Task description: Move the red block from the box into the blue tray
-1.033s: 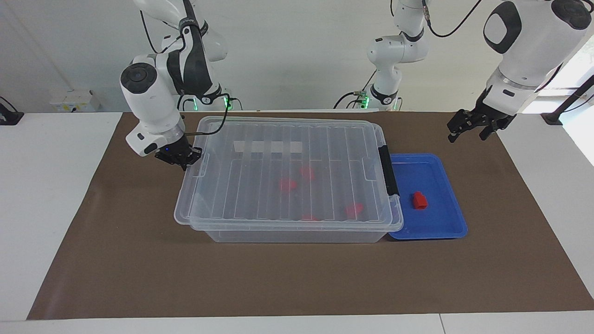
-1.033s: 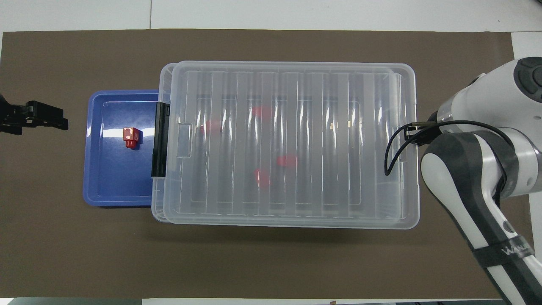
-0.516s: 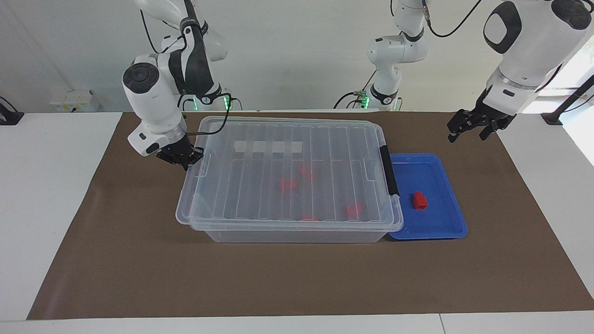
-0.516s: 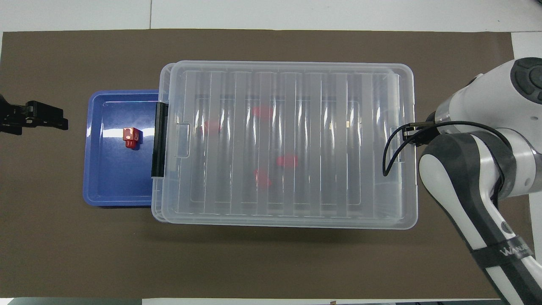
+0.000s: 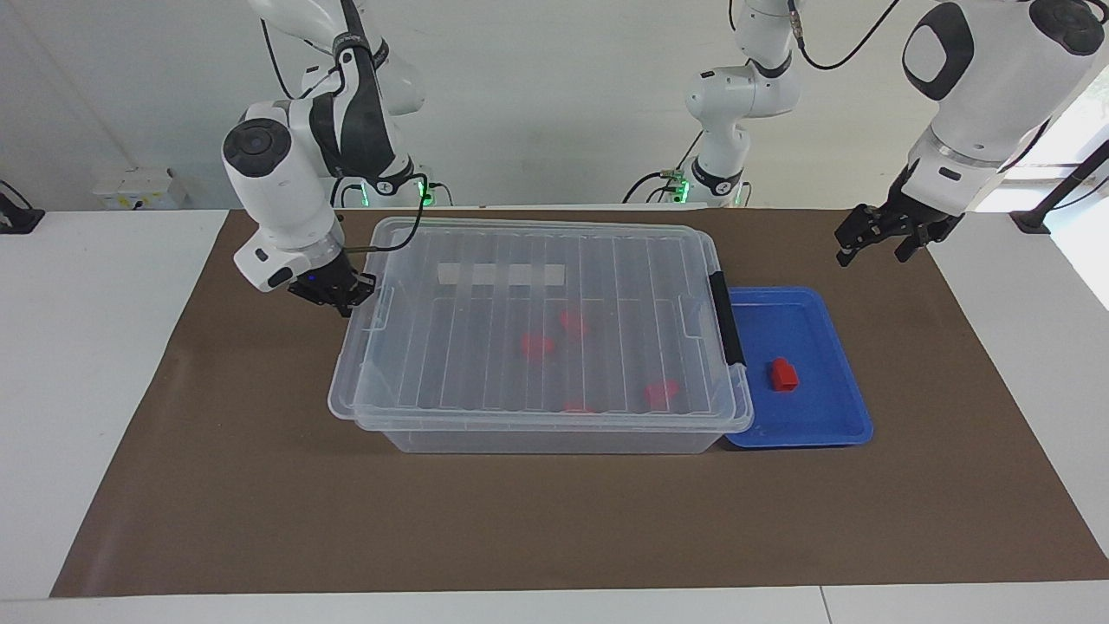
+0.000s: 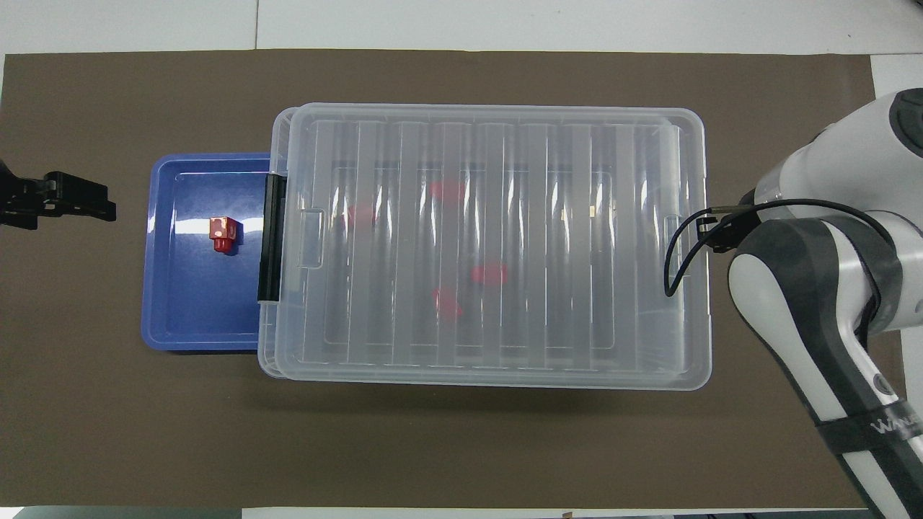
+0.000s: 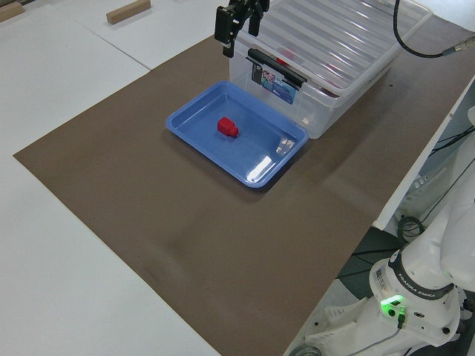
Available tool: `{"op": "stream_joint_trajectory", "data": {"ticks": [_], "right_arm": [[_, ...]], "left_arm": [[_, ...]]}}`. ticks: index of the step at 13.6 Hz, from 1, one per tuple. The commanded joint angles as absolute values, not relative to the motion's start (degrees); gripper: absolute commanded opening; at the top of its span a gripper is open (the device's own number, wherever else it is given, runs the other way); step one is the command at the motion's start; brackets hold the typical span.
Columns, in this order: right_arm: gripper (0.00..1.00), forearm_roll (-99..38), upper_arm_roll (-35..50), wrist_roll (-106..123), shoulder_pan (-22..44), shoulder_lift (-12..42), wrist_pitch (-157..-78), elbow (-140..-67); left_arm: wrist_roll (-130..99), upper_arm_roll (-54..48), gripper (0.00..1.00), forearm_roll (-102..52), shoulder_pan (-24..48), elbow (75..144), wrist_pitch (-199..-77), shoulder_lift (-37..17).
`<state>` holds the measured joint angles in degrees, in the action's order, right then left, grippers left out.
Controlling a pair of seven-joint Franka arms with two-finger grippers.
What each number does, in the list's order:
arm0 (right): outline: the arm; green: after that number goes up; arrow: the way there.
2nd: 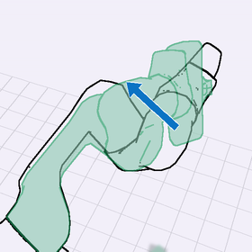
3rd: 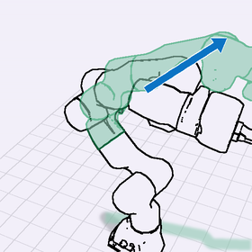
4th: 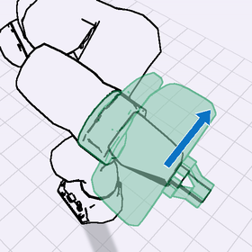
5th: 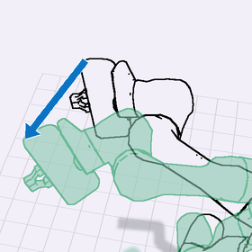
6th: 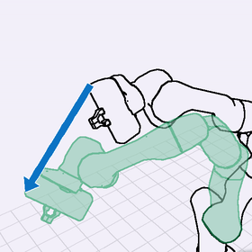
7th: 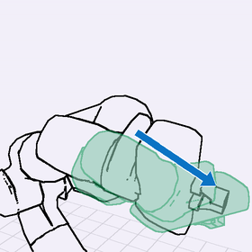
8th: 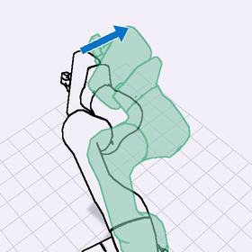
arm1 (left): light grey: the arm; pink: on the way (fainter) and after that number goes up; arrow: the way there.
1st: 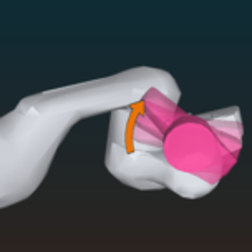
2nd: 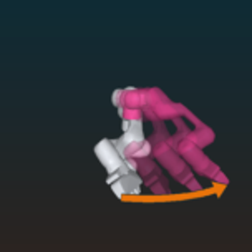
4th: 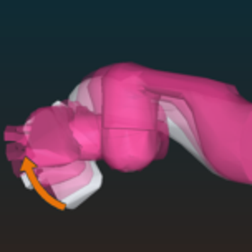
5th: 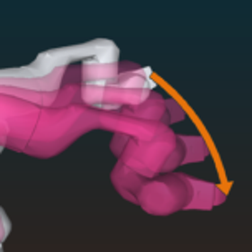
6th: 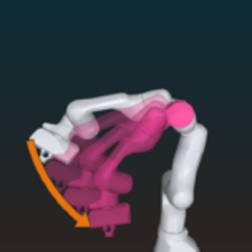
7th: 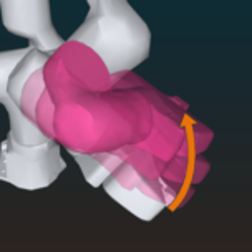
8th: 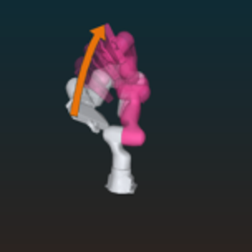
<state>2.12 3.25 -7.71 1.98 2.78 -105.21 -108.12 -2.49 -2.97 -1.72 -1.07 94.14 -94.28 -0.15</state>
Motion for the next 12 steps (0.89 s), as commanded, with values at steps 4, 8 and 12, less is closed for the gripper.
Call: {"op": "stream_joint_trajectory", "data": {"ticks": [4, 8, 12], "right_arm": [[0.63, 1.1, 1.7, -4.4, 1.6, 2.8, -95.0, -99.1], [1.00, 2.1, 0.9, -4.5, 1.7, 2.8, -86.9, -89.2], [1.00, 1.6, -0.5, -3.3, 1.8, 3.0, -80.6, -83.9]], "left_arm": [[-2.4, -3.1, 1.00, -2.5, -1.6, 95.4, -93.9, 1.3], [-2.4, -3.1, 1.00, -2.5, -1.6, 95.4, -93.9, 1.3], [-2.4, -3.1, 1.00, -2.5, -1.6, 95.4, -93.9, 1.3]]}}
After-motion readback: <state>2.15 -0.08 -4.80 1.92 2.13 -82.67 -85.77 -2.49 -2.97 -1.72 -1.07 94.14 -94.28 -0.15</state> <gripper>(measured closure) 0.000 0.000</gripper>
